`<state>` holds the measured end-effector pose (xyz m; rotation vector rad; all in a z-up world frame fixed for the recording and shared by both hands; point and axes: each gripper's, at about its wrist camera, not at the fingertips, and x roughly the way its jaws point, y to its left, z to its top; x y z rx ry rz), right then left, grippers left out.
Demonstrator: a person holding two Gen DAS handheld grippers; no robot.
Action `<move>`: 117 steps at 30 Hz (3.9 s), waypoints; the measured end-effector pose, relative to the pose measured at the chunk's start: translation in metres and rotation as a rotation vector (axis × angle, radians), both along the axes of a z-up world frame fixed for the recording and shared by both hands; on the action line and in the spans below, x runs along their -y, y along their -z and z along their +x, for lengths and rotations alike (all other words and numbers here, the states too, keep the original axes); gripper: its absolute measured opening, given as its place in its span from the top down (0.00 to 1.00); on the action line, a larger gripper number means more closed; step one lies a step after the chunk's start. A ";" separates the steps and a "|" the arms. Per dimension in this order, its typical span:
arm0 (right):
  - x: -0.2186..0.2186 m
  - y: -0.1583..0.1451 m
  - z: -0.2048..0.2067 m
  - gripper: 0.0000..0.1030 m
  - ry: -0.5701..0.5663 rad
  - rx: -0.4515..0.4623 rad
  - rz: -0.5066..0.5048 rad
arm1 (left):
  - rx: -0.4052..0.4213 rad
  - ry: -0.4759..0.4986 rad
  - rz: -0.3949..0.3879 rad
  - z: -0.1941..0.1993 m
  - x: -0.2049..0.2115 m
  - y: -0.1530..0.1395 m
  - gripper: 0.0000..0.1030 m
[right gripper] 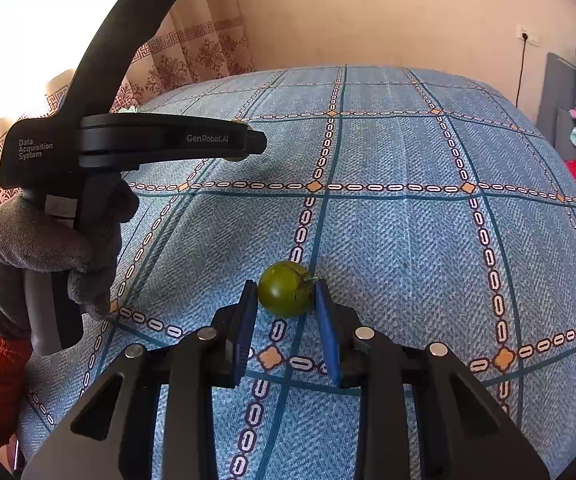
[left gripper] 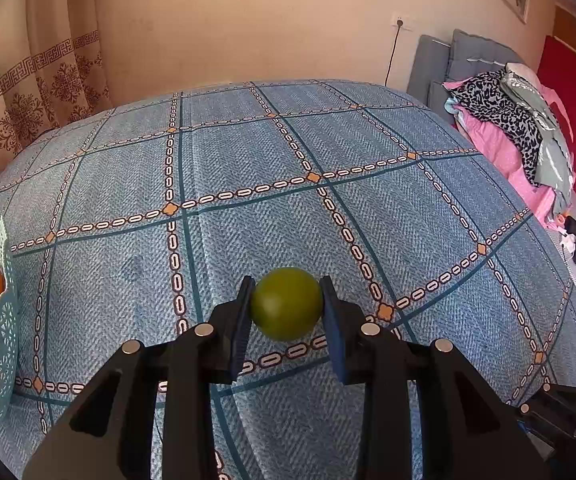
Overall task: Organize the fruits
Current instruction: 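Close the left gripper on a green tomato while the right gripper grasps another, then carry both green tomatoes over the teal basket with both grippers, then lower both green tomatoes into the basket and open both grippers, then lift both open grippers up and back from the basket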
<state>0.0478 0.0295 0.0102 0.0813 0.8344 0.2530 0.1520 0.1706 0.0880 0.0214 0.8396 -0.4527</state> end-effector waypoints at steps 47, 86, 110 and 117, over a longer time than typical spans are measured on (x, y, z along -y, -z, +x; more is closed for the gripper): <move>-0.102 -0.124 0.014 0.72 -0.166 0.269 0.093 | 0.270 -0.437 0.024 -0.076 -0.202 -0.066 0.67; -0.224 -0.078 0.108 0.72 -0.309 0.131 0.093 | 0.132 -0.606 -0.012 -0.045 -0.276 -0.019 0.67; -0.236 -0.066 0.111 0.71 -0.297 0.127 0.103 | 0.121 -0.623 -0.019 -0.042 -0.280 -0.015 0.51; -0.237 -0.063 0.108 0.70 -0.290 0.138 0.078 | 0.129 -0.662 -0.026 -0.045 -0.286 -0.015 0.37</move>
